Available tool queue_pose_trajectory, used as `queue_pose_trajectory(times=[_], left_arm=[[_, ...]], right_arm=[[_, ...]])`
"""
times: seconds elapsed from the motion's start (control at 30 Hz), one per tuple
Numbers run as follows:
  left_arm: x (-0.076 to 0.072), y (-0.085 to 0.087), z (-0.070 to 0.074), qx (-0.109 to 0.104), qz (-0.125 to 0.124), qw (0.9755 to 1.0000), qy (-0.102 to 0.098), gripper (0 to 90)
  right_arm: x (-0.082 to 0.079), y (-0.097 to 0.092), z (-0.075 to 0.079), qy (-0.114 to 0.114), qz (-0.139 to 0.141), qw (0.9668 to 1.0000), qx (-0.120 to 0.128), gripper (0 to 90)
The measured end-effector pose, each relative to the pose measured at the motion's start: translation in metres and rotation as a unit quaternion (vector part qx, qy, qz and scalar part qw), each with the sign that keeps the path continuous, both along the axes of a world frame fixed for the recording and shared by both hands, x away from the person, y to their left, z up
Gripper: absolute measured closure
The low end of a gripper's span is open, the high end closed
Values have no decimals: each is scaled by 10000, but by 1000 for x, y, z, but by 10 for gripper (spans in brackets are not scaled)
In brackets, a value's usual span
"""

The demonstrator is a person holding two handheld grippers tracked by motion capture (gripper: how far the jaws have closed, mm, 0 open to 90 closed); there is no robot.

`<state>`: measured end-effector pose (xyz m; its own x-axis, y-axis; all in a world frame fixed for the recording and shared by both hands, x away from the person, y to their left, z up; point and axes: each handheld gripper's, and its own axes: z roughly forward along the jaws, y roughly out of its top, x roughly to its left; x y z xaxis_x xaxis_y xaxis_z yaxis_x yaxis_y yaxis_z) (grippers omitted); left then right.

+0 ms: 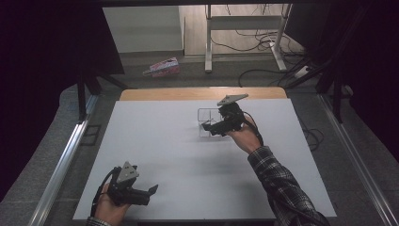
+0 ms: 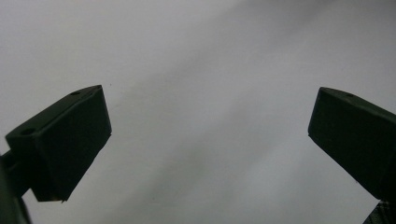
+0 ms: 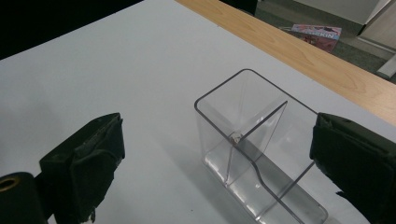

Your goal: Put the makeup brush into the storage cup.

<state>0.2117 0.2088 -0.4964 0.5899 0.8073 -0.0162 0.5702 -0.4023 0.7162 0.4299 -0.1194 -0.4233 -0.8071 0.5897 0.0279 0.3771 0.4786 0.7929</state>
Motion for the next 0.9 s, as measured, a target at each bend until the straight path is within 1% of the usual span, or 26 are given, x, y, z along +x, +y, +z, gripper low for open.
queue_pose_trajectory(times=[0.13, 0.37, 0.43, 0.7, 0.9], left_arm=[[0, 0, 0, -2, 4, 10000, 5, 0], [0, 0, 0, -13, 1, 10000, 3, 0], [0, 0, 0, -12, -1, 10000, 2, 0], [0, 1, 0, -42, 4, 10000, -6, 0], [0, 1, 1, -72, -15, 10000, -23, 0]], right_arm=[[-2, -3, 1, 2, 6, 10000, 30, 31], [-7, -4, 1, 20, 27, 10000, 3, 31], [-9, -4, 1, 31, 36, 10000, -39, 30], [-15, -5, 1, 6, 94, 9999, -71, 30], [-22, -4, 4, -25, 136, 9999, -58, 29]])
